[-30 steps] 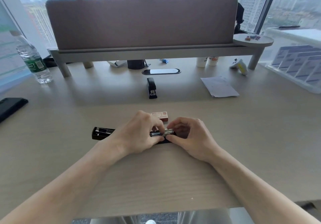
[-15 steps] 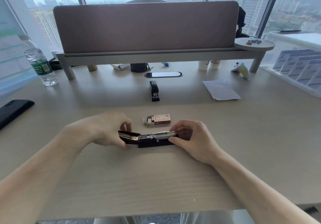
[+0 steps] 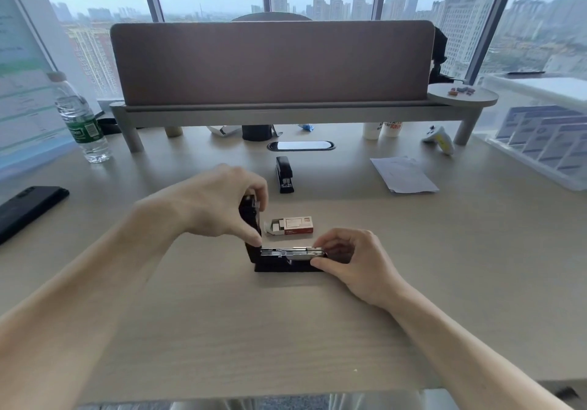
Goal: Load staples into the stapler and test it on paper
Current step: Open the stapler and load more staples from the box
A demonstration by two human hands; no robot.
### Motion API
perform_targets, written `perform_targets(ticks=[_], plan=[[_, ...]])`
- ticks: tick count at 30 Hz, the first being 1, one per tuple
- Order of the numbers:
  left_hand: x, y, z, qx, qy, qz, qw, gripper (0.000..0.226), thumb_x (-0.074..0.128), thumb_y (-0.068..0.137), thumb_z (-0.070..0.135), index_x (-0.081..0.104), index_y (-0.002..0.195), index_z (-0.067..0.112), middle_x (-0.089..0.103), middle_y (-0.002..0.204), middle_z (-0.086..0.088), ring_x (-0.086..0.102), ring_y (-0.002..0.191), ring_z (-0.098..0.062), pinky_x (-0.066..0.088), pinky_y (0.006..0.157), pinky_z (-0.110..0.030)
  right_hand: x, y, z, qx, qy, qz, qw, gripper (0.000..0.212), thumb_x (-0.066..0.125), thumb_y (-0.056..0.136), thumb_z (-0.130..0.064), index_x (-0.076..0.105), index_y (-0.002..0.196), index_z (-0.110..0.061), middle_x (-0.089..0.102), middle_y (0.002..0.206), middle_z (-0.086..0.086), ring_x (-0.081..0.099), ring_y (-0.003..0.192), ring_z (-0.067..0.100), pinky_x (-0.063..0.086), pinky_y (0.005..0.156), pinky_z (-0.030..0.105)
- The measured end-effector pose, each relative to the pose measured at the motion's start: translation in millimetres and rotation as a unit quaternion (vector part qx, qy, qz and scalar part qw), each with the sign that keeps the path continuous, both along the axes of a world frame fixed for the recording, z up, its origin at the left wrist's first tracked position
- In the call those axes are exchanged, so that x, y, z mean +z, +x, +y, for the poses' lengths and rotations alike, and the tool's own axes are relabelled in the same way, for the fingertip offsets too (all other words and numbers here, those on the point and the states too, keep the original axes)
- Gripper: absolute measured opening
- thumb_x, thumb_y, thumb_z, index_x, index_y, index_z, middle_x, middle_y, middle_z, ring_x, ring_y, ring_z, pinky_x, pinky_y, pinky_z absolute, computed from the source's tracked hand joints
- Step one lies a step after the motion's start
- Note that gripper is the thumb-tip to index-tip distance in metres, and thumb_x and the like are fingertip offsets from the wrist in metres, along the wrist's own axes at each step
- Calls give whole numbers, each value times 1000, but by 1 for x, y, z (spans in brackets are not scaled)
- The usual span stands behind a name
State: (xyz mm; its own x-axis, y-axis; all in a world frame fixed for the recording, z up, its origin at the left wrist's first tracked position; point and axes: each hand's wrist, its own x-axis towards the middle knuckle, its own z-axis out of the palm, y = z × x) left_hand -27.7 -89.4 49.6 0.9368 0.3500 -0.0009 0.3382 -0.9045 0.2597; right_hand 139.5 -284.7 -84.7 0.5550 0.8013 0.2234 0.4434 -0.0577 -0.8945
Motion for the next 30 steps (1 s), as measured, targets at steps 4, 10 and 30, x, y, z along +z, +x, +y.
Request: perform_targets(ticks=[4, 10, 30], plan=[[-17, 19, -18, -45, -66, -27, 996, 35, 95, 65, 36, 69, 85, 26, 75, 78, 6, 71, 74, -11, 59, 74, -39, 1, 0, 0, -4, 14, 9, 1000, 45, 92, 74, -7, 65, 106, -24, 79, 83, 3, 74, 76, 22, 62, 81, 29], [-58, 31, -34, -80, -110, -63, 989, 28, 90, 74, 29, 77, 98, 29, 78, 85, 11, 72, 78, -4, 58, 76, -32, -1, 2, 0, 0, 15, 17, 1000, 58, 91, 75, -8, 60, 119, -28, 79, 80, 1, 74, 78, 26, 62, 84, 39], [-90, 50, -64, 66, -104, -93, 988, 56, 28, 110, 45, 65, 75, 21, 69, 83, 0, 65, 93, -31, 41, 76, -37, -1, 2, -2, 1, 21, 10, 1000, 69, 92, 76, -10, 57, 131, -33, 77, 82, -9, 73, 80, 12, 63, 85, 35]])
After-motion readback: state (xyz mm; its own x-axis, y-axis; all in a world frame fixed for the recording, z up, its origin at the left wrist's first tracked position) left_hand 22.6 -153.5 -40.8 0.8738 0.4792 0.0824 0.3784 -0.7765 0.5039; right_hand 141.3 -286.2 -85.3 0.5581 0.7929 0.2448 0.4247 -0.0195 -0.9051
